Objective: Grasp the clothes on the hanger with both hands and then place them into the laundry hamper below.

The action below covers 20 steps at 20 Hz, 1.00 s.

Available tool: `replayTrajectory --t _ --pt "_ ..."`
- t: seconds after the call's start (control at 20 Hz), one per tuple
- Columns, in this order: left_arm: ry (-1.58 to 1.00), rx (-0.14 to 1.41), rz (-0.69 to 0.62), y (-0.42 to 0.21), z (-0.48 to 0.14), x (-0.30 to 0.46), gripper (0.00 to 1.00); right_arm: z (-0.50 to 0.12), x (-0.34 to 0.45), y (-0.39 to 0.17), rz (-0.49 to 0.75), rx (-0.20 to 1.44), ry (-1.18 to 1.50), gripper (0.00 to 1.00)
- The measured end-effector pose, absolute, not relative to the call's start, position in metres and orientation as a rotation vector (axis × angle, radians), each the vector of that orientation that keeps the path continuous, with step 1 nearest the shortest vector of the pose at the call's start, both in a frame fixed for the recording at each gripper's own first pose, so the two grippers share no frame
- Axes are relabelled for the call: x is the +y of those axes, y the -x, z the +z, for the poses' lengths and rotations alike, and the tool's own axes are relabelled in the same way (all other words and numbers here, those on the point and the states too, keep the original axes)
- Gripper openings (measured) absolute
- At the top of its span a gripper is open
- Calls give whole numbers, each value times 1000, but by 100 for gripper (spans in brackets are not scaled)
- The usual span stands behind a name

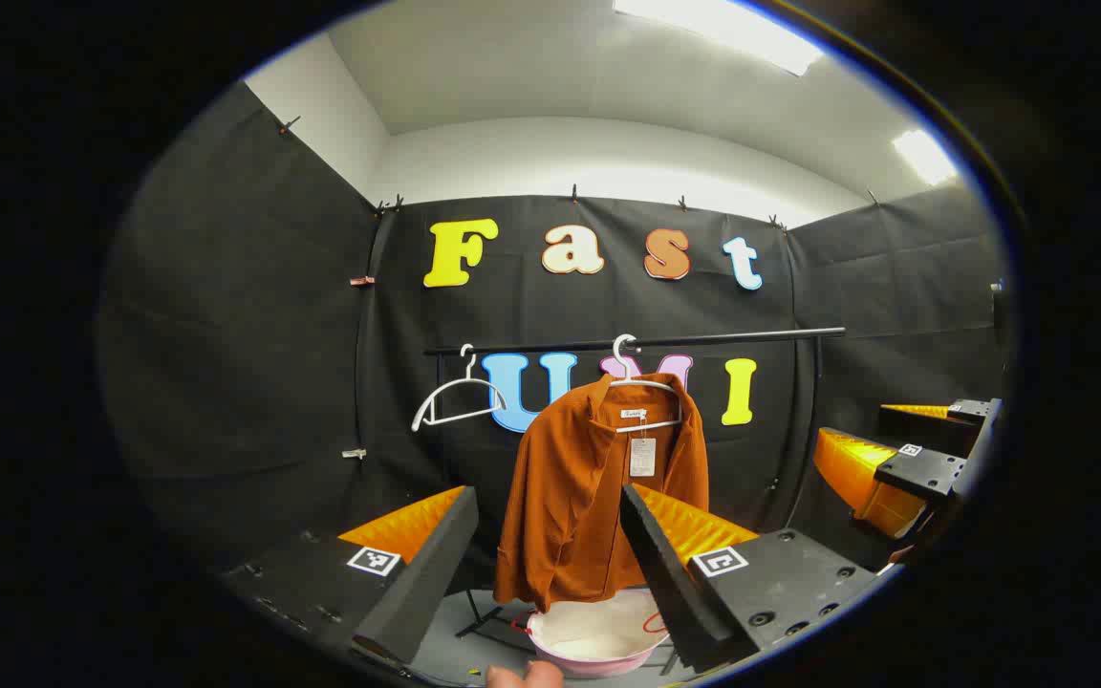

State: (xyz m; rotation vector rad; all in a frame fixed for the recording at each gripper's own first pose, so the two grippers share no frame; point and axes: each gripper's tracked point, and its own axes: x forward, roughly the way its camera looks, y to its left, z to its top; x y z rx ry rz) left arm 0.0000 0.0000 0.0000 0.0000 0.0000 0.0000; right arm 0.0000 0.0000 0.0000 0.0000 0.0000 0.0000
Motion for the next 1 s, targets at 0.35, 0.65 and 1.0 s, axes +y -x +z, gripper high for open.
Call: replayTrajectory --t 0.35,0.65,1.0 --pt "-3 -9 1 -1 2 2 95 3 -2 2 -5 -5 7 98" --pt "-2 -12 -2 -3 4 4 95 0 -2 0 0 -6 12 98" --pt "3 -1 -33 -16 -3 1 95 -4 10 -7 26 6 0 98"
